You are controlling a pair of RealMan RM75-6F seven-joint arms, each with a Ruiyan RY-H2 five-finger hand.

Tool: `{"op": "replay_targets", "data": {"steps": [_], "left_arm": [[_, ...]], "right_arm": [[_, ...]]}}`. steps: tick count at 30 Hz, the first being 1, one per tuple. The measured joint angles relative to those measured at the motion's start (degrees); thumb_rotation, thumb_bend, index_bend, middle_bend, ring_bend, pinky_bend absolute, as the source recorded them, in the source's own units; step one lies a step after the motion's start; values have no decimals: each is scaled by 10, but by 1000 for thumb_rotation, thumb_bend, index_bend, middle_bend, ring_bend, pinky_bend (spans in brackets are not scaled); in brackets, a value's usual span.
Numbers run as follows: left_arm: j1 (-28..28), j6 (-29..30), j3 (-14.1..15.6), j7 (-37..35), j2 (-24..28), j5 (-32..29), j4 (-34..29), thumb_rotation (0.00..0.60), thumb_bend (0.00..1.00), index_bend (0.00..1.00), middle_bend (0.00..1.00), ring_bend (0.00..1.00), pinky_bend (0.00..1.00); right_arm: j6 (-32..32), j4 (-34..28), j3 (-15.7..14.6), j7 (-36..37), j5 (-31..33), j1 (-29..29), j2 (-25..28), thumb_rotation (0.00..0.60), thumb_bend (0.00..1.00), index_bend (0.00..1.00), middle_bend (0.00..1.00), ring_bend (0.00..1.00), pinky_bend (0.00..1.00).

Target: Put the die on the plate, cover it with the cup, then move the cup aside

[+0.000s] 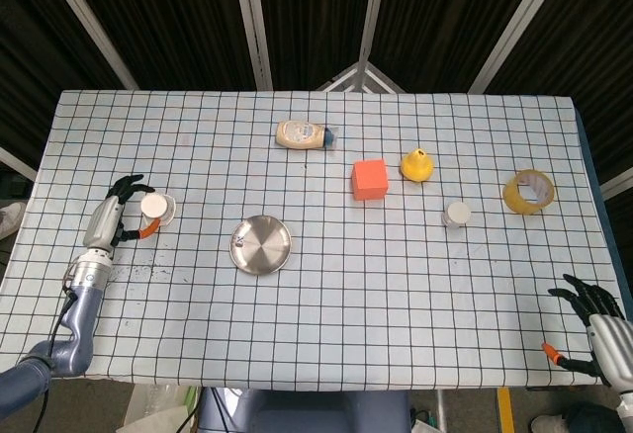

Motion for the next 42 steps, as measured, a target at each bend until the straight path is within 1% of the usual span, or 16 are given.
{"op": "replay_targets", "data": {"steps": [3, 6, 11, 13, 19, 24, 27, 28, 31, 32, 34, 35, 37, 38, 40, 42], "left_arm": [[0, -6, 2, 1, 2, 3, 1, 600, 524, 261, 53, 0, 37], [0, -13, 3, 1, 4, 4, 0, 600, 451, 191, 31, 0, 37], [0, -20, 7, 3, 14, 11, -12, 600, 232, 24, 0, 0, 33], [2, -14, 7, 1, 20, 15, -20, 600, 184, 1, 0, 0, 32], [12, 29, -4, -11, 35, 24, -42, 600, 149, 0, 0, 0, 29], [22, 89, -17, -16, 51, 41, -72, 600, 152, 3, 0, 0, 29], [25, 128, -16, -5, 72, 71, -108, 600, 200, 97, 1, 0, 30], [27, 139, -15, 2, 80, 81, -122, 600, 240, 153, 13, 0, 30], [32, 165, -6, 42, 112, 114, -179, 600, 303, 245, 30, 0, 30], [37, 176, -1, 65, 127, 128, -205, 600, 303, 276, 37, 0, 26], [47, 195, 8, 108, 152, 145, -248, 600, 304, 301, 52, 0, 20], [56, 209, 14, 141, 169, 154, -279, 600, 304, 313, 67, 0, 17], [73, 231, 25, 196, 194, 166, -322, 600, 304, 316, 84, 0, 17], [86, 247, 33, 237, 211, 173, -350, 600, 304, 320, 91, 0, 17], [111, 277, 46, 302, 234, 184, -388, 600, 304, 312, 77, 0, 17], [149, 323, 62, 377, 259, 196, -429, 600, 304, 306, 63, 0, 17]], "right_arm": [[-1, 0, 0, 0, 1, 0, -1, 600, 229, 252, 95, 86, 0], [-1, 1, 0, 0, 2, 0, -1, 600, 229, 252, 94, 86, 0], [0, 0, 1, 0, 3, 0, -1, 600, 229, 252, 95, 86, 0], [-2, 0, 1, -1, 4, 0, -1, 600, 229, 252, 95, 86, 0], [-4, -3, 0, -1, 0, 2, -2, 600, 229, 252, 95, 86, 0], [-3, -8, 0, -2, -4, 2, -1, 600, 229, 252, 95, 86, 0], [-1, -12, 0, -2, -7, 3, 0, 600, 229, 252, 95, 86, 0], [0, -13, 0, -2, -8, 3, 1, 600, 229, 252, 95, 86, 0], [3, -14, -1, -2, -12, 2, 3, 600, 229, 252, 95, 85, 0], [5, -14, -1, -2, -14, 2, 4, 600, 229, 252, 95, 86, 0], [12, -15, -1, -6, -15, 0, 6, 600, 229, 252, 95, 86, 0], [15, -15, 0, -10, -16, -1, 7, 600, 229, 252, 95, 86, 0], [25, -17, 1, -20, -17, -4, 8, 600, 229, 252, 95, 86, 0], [34, -18, 3, -27, -19, -6, 9, 600, 229, 252, 95, 86, 0], [49, -21, 5, -36, -22, -10, 9, 600, 229, 252, 95, 85, 0], [68, -25, 8, -47, -26, -16, 8, 600, 229, 252, 95, 84, 0]]}}
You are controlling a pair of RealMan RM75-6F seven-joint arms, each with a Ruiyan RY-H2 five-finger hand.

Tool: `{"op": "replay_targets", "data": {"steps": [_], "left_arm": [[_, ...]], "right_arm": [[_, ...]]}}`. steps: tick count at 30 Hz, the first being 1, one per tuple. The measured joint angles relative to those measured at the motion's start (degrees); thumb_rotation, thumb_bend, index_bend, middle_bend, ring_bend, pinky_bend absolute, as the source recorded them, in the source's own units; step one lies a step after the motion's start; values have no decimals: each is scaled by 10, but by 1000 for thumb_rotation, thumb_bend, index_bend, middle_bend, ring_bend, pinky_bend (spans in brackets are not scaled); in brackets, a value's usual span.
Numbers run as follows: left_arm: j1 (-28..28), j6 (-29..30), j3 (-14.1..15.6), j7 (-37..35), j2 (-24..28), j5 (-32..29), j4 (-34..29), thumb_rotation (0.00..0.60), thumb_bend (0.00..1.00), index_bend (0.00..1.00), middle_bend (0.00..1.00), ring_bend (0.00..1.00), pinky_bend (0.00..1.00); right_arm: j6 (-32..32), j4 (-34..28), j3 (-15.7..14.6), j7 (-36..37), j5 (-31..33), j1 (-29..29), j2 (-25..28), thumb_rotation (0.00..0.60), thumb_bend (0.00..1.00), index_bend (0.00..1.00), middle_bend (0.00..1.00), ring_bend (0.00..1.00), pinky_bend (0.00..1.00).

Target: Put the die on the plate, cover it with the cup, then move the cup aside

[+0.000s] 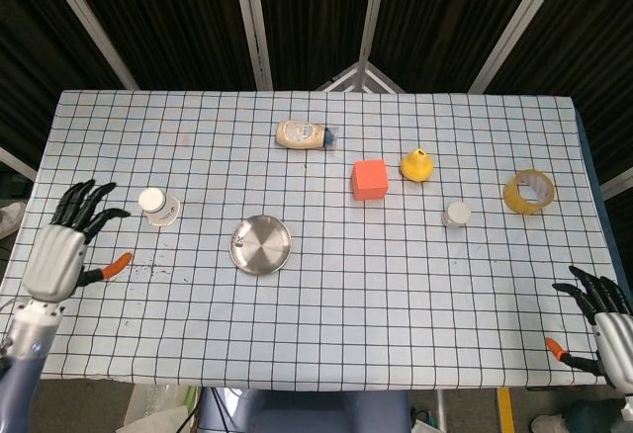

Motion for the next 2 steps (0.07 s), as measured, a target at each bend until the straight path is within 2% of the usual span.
{"op": "replay_targets", "data": {"steps": [2], "left_arm": [[44, 54, 15, 57, 19, 7, -31, 600, 304, 305, 63, 0, 18]], "right_arm": [[18, -3, 3, -11, -6, -5, -2, 600, 229, 252, 95, 81, 0]]}}
